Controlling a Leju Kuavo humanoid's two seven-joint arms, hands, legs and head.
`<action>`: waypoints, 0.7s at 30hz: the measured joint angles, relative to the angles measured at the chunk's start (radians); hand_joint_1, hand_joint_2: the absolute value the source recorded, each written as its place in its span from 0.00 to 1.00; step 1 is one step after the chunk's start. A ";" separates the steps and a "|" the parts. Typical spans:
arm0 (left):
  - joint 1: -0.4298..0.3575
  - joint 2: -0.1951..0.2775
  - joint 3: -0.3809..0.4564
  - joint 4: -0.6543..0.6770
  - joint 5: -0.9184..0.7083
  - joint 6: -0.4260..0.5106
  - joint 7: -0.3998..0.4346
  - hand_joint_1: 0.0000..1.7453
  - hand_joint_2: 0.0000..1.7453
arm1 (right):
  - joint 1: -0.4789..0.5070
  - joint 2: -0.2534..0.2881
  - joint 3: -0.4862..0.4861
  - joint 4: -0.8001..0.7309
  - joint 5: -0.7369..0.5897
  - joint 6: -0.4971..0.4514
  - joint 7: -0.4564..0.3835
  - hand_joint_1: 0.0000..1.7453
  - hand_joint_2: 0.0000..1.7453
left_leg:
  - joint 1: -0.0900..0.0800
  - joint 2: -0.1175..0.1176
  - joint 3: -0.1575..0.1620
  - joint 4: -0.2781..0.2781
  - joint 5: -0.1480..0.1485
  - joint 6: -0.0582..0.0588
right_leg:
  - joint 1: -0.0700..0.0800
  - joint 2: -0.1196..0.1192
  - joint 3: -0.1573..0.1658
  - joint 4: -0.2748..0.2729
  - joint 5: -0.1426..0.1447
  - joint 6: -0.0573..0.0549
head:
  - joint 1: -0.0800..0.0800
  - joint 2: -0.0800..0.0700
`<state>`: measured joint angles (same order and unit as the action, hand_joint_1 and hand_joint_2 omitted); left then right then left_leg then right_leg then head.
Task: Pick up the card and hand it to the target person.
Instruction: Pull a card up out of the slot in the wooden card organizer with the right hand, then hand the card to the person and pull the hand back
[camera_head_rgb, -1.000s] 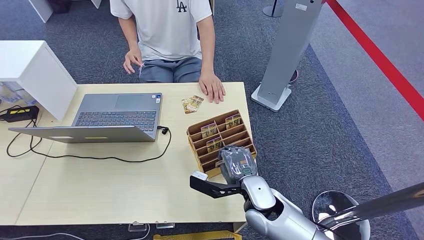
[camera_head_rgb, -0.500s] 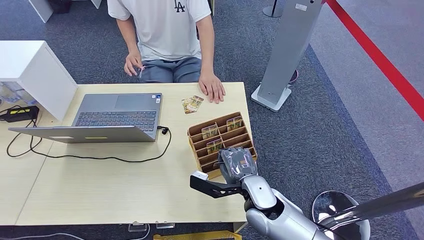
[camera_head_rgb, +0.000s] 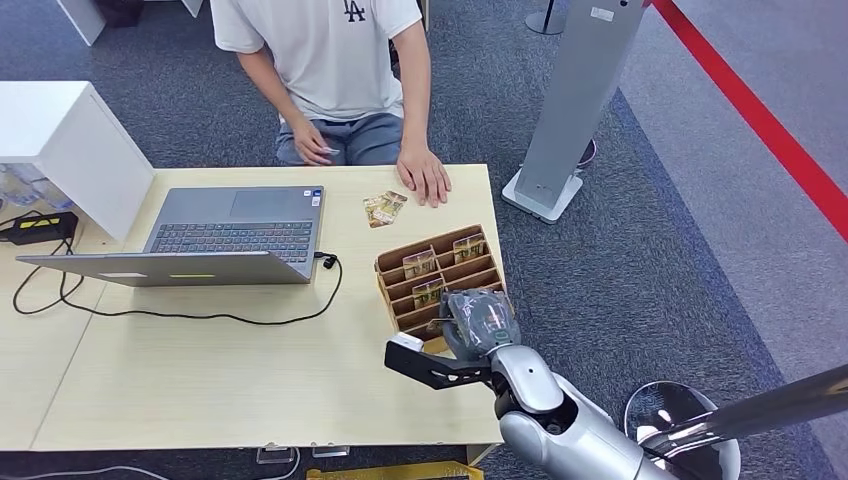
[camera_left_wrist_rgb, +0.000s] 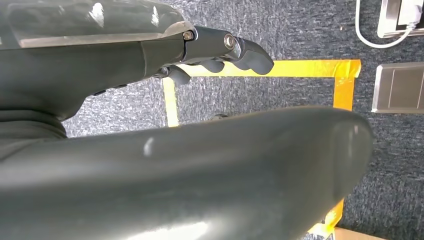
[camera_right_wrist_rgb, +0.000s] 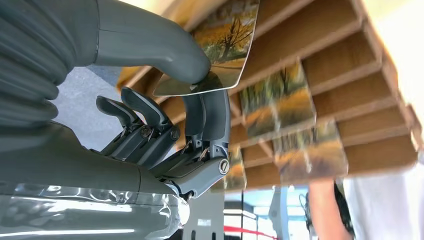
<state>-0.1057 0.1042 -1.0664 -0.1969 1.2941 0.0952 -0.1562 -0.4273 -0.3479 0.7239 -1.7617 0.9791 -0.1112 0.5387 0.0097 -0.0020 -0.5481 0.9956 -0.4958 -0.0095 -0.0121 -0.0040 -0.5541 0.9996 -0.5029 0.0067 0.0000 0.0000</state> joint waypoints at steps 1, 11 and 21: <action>0.000 -0.001 0.002 0.000 0.003 0.001 0.001 0.00 0.00 | 0.001 -0.012 -0.012 -0.043 0.010 -0.017 0.001 1.00 1.00 | 0.000 0.000 0.000 0.000 0.000 0.000 | 0.000 0.000 0.000 0.000 0.000 0.000 | 0.000 0.000; 0.000 -0.005 -0.004 -0.001 0.000 0.001 -0.001 0.00 0.00 | 0.002 0.029 -0.013 -0.075 0.052 -0.147 -0.094 1.00 1.00 | 0.000 0.000 0.002 -0.002 0.000 -0.001 | 0.000 0.000 0.001 -0.002 0.000 -0.001 | 0.000 0.000; -0.001 -0.010 -0.027 0.001 -0.022 -0.020 -0.005 0.00 0.00 | -0.019 0.105 0.012 0.253 0.083 -0.374 -0.273 1.00 1.00 | 0.001 0.003 0.005 -0.005 0.002 0.000 | 0.001 0.004 0.004 -0.005 0.003 -0.001 | 0.000 0.000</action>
<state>-0.1068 0.0945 -1.0929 -0.1956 1.2724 0.0748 -0.1608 -0.4461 -0.2424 0.7355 -1.5087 1.0621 -0.4856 0.2660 0.0107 0.0014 -0.5432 0.9911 -0.4942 -0.0099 -0.0110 -0.0004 -0.5497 0.9948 -0.5000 0.0062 0.0000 0.0000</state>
